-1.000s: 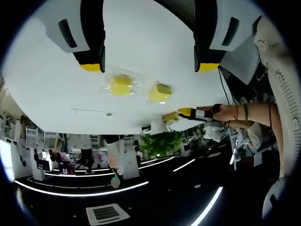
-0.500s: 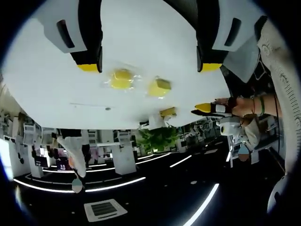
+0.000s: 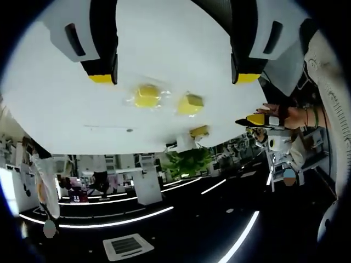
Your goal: Compare the silicone blocks by pressing each to a similar depth, holding the contact briefly, and releasing to observe deformation and rebound differences across the visible hardness samples.
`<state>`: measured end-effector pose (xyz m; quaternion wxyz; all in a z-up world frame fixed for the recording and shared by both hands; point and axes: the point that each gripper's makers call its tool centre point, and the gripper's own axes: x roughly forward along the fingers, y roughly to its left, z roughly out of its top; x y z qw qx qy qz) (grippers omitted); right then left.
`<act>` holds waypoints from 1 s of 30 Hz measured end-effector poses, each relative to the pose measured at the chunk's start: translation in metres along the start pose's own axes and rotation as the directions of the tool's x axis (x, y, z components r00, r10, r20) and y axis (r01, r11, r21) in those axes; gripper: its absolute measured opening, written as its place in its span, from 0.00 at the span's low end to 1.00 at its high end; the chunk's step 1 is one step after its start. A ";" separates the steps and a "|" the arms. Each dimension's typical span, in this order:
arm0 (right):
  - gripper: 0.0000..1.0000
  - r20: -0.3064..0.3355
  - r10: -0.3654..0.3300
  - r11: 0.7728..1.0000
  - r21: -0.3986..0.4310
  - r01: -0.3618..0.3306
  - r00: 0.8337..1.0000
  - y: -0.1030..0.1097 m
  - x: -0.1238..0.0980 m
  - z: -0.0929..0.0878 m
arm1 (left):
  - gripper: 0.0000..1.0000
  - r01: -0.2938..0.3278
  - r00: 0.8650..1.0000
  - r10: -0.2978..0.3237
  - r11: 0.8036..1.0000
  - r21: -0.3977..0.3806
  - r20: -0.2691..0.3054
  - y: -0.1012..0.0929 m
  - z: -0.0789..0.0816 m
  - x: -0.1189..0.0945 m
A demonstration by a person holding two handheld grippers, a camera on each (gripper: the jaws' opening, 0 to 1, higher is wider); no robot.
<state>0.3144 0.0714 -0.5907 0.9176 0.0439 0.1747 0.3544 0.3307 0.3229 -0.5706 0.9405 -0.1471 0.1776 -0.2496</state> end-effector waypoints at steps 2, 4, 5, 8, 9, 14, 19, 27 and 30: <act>0.79 -0.004 -0.004 1.000 0.001 0.004 1.000 -0.002 -0.001 -0.001 | 0.83 0.002 1.000 0.000 0.998 -0.055 0.027 -0.001 0.006 0.004; 0.79 0.002 -0.010 1.000 0.005 0.010 1.000 -0.004 -0.003 0.000 | 0.86 0.004 0.999 -0.001 0.997 -0.083 0.037 -0.003 0.009 0.009; 0.79 0.007 -0.014 1.000 0.009 0.014 1.000 -0.005 -0.005 0.000 | 0.87 0.014 0.999 -0.011 0.996 -0.087 0.032 -0.006 0.009 0.012; 0.78 0.008 -0.024 1.000 0.015 0.024 1.000 -0.008 -0.007 -0.001 | 0.86 0.030 0.999 -0.029 0.996 -0.088 0.014 -0.012 0.006 0.019; 0.78 0.007 -0.028 0.999 0.019 0.028 1.000 -0.009 -0.008 -0.003 | 0.86 0.043 0.999 -0.043 0.994 -0.099 0.001 -0.017 0.003 0.023; 0.78 -0.001 -0.045 0.998 0.045 0.045 0.999 -0.015 -0.013 -0.012 | 0.86 0.087 0.996 -0.089 0.964 -0.253 0.003 -0.029 0.000 0.042; 0.77 -0.010 -0.056 0.996 0.067 0.056 0.998 -0.020 -0.014 -0.018 | 0.83 0.129 0.990 -0.139 0.867 -0.481 0.017 -0.032 0.002 0.075; 0.77 -0.033 -0.069 0.994 0.086 0.071 0.997 -0.030 -0.012 -0.024 | 0.79 0.116 0.993 -0.107 0.738 -0.665 0.055 -0.013 0.007 0.132; 0.77 -0.056 -0.072 0.994 0.084 0.077 0.996 -0.034 -0.009 -0.028 | 0.77 0.112 0.993 -0.111 0.704 -0.702 0.047 -0.007 0.006 0.155</act>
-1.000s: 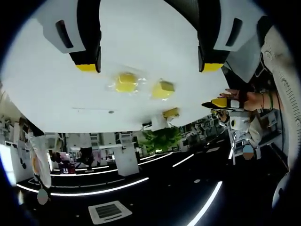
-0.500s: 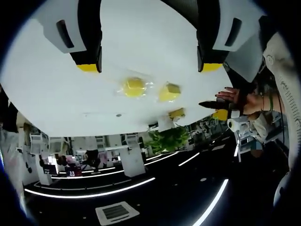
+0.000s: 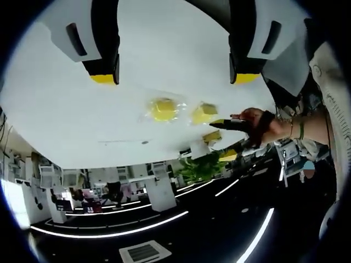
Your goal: Compare the silicone blocks by pressing each to a similar depth, holding the contact briefly, and releasing to observe deformation and rebound differences across the visible hardness samples.
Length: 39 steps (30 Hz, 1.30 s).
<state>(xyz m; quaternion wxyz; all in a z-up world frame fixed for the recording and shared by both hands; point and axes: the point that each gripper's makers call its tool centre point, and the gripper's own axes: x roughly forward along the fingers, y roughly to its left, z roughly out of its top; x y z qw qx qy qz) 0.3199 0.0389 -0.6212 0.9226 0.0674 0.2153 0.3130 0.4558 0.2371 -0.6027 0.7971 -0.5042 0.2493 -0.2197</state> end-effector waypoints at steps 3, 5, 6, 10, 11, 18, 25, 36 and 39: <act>0.76 -0.005 -0.004 1.000 0.008 0.004 1.000 -0.003 0.002 -0.002 | 0.76 -0.036 0.999 0.036 0.999 -0.037 0.010 0.012 0.005 0.017; 0.76 -0.006 -0.007 1.000 0.018 0.007 1.000 -0.004 0.002 -0.003 | 0.75 -0.061 0.997 0.066 0.993 -0.104 0.044 0.022 0.012 0.027; 0.76 -0.007 -0.010 1.000 0.023 0.010 1.000 -0.005 0.003 -0.005 | 0.74 -0.063 0.996 0.071 0.989 -0.134 0.052 0.025 0.014 0.030; 0.76 -0.021 -0.018 0.999 0.047 0.019 1.000 -0.008 0.004 -0.013 | 0.70 -0.085 0.994 0.100 0.967 -0.238 0.050 0.042 0.013 0.044; 0.76 -0.022 -0.020 0.999 0.049 0.021 1.000 -0.009 0.004 -0.014 | 0.71 -0.085 0.994 0.097 0.967 -0.242 0.042 0.044 0.012 0.049; 0.75 -0.038 -0.042 0.996 0.071 0.044 0.998 -0.017 0.001 -0.020 | 0.75 -0.199 0.976 0.214 0.953 -0.228 0.042 0.074 0.009 0.065; 0.74 -0.044 -0.064 0.995 0.078 0.068 0.997 -0.025 -0.002 -0.022 | 0.73 -0.207 0.975 0.220 0.934 -0.290 0.014 0.081 -0.004 0.090; 0.73 -0.055 -0.096 0.993 0.062 0.099 0.994 -0.036 -0.006 -0.017 | 0.46 -0.229 0.971 0.239 0.928 -0.295 -0.001 0.097 -0.008 0.116; 0.72 -0.061 -0.104 0.992 0.071 0.108 0.993 -0.037 -0.008 -0.020 | 0.38 -0.249 0.967 0.256 0.921 -0.299 -0.017 0.102 -0.009 0.119</act>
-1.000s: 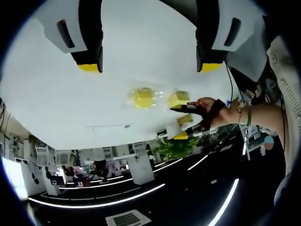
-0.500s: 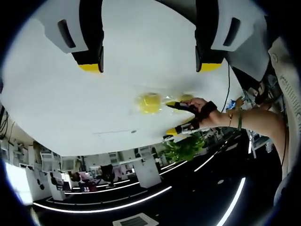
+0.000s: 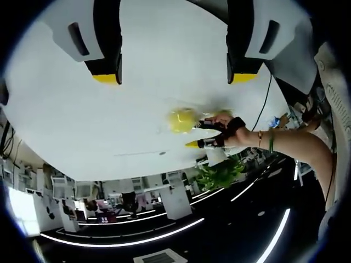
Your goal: Compare the silicone blocks by pressing each to a similar depth, holding the contact briefly, and releasing to observe deformation and rebound differences across the visible hardness samples.
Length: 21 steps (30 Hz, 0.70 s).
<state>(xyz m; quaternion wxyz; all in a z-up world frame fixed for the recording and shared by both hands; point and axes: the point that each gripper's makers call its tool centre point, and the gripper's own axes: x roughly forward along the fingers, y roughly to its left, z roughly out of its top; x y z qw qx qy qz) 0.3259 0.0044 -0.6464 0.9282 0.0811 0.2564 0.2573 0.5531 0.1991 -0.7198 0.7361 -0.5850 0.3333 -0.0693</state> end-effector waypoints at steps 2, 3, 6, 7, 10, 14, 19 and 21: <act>0.72 -0.002 -0.003 1.000 0.007 0.003 1.000 0.000 -0.001 -0.002 | 0.33 -0.009 1.000 0.010 0.999 0.036 -0.019 0.001 -0.003 0.002; 0.72 -0.004 -0.004 1.000 0.010 0.004 1.000 0.000 -0.001 -0.004 | 0.31 -0.038 0.999 0.040 0.998 0.054 -0.026 0.005 -0.003 0.002; 0.71 -0.002 -0.008 1.000 0.026 0.008 1.000 0.000 -0.003 -0.008 | 0.25 -0.071 0.995 0.079 0.988 0.138 -0.059 0.008 -0.007 0.002; 0.71 -0.005 -0.006 0.999 0.033 0.007 1.000 0.000 -0.002 -0.009 | 0.21 -0.083 0.993 0.096 0.980 0.183 -0.065 0.010 -0.007 0.003; 0.70 -0.021 -0.003 1.000 0.031 0.003 1.000 0.000 -0.001 -0.014 | 0.16 -0.086 0.990 0.109 0.967 0.241 -0.085 0.010 -0.009 0.007; 0.69 -0.011 0.000 0.999 0.039 0.000 1.000 0.000 0.000 -0.012 | 0.12 -0.113 0.985 0.139 0.966 0.233 -0.099 0.013 -0.009 0.009; 0.68 -0.012 0.000 0.999 0.036 0.001 1.000 -0.002 0.001 -0.011 | 0.00 -0.082 0.983 0.125 0.955 0.285 -0.135 0.010 -0.011 0.011; 0.68 -0.011 -0.001 0.999 0.037 0.001 1.000 -0.002 0.001 -0.010 | 0.00 -0.064 0.982 0.115 0.950 0.305 -0.151 0.007 -0.013 0.012</act>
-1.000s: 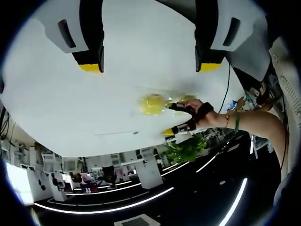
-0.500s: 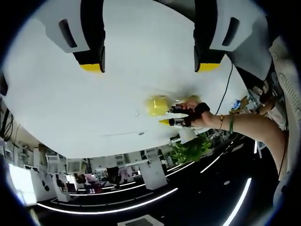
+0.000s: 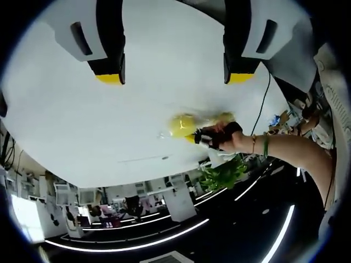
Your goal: Compare the silicone blocks by pressing each to a similar depth, holding the contact briefly, and releasing to observe deformation and rebound differences across the visible hardness samples.
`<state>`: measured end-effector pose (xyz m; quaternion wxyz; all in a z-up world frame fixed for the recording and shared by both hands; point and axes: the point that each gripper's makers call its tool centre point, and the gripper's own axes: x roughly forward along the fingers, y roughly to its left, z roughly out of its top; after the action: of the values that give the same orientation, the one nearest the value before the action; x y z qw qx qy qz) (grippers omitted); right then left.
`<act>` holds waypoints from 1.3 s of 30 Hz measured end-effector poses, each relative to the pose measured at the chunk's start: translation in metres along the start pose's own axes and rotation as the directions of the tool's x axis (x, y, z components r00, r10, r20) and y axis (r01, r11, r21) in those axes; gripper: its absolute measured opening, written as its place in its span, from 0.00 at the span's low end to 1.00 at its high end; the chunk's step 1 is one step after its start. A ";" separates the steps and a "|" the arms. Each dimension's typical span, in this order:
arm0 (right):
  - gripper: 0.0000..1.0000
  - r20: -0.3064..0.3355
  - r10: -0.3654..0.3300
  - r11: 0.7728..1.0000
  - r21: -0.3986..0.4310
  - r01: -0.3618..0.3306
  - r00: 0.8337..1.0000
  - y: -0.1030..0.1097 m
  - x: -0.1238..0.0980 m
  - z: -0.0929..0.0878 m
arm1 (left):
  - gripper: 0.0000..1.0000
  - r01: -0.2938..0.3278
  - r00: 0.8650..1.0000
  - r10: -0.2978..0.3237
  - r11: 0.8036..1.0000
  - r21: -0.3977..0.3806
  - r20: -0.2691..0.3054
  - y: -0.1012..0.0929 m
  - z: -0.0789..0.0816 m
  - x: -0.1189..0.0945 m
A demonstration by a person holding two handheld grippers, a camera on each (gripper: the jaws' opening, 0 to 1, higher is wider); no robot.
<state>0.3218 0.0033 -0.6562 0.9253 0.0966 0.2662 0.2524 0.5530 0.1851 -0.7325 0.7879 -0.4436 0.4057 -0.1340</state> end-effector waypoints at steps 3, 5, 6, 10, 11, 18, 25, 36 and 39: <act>0.67 -0.002 0.004 1.000 -0.005 -0.004 1.000 0.002 0.001 0.001 | 0.00 0.006 1.000 -0.007 0.997 -0.074 -0.020 -0.001 -0.001 -0.001; 0.67 -0.001 0.007 1.000 -0.009 -0.007 1.000 0.003 0.002 0.003 | 0.00 0.008 1.000 -0.009 0.996 -0.086 -0.016 -0.001 -0.001 -0.003; 0.67 0.000 0.008 1.000 -0.011 -0.008 1.000 0.004 0.002 0.004 | 0.00 0.009 1.000 -0.010 0.996 -0.086 -0.019 -0.002 -0.001 -0.005; 0.67 0.002 0.018 1.000 -0.022 -0.018 1.000 0.007 0.004 0.006 | 0.00 0.020 0.999 -0.020 1.000 0.003 -0.025 -0.013 -0.003 -0.014; 0.67 0.006 0.022 0.999 -0.025 -0.022 1.000 0.008 0.004 0.008 | 0.00 0.030 0.999 -0.029 0.998 0.051 -0.022 -0.016 -0.003 -0.017; 0.66 0.021 0.046 0.997 -0.055 -0.045 0.999 0.018 0.005 0.018 | 0.00 0.054 0.998 -0.040 0.956 0.290 -0.053 -0.036 -0.011 -0.034; 0.66 0.033 0.064 0.994 -0.085 -0.061 0.997 0.027 0.002 0.024 | 0.00 0.072 0.996 -0.043 0.893 0.445 -0.076 -0.055 -0.022 -0.055; 0.66 0.041 0.097 0.985 -0.150 -0.090 0.994 0.037 -0.005 0.032 | 0.00 0.126 0.992 -0.071 0.726 0.676 -0.109 -0.090 -0.045 -0.094; 0.66 0.048 0.104 0.982 -0.166 -0.095 0.993 0.041 -0.007 0.036 | 0.00 0.133 0.991 -0.073 0.680 0.721 -0.114 -0.096 -0.050 -0.101</act>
<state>0.3193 0.0328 -0.6099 0.9235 0.0407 0.2131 0.3164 0.4650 0.1586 -0.6166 0.8742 -0.1120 0.3232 -0.3445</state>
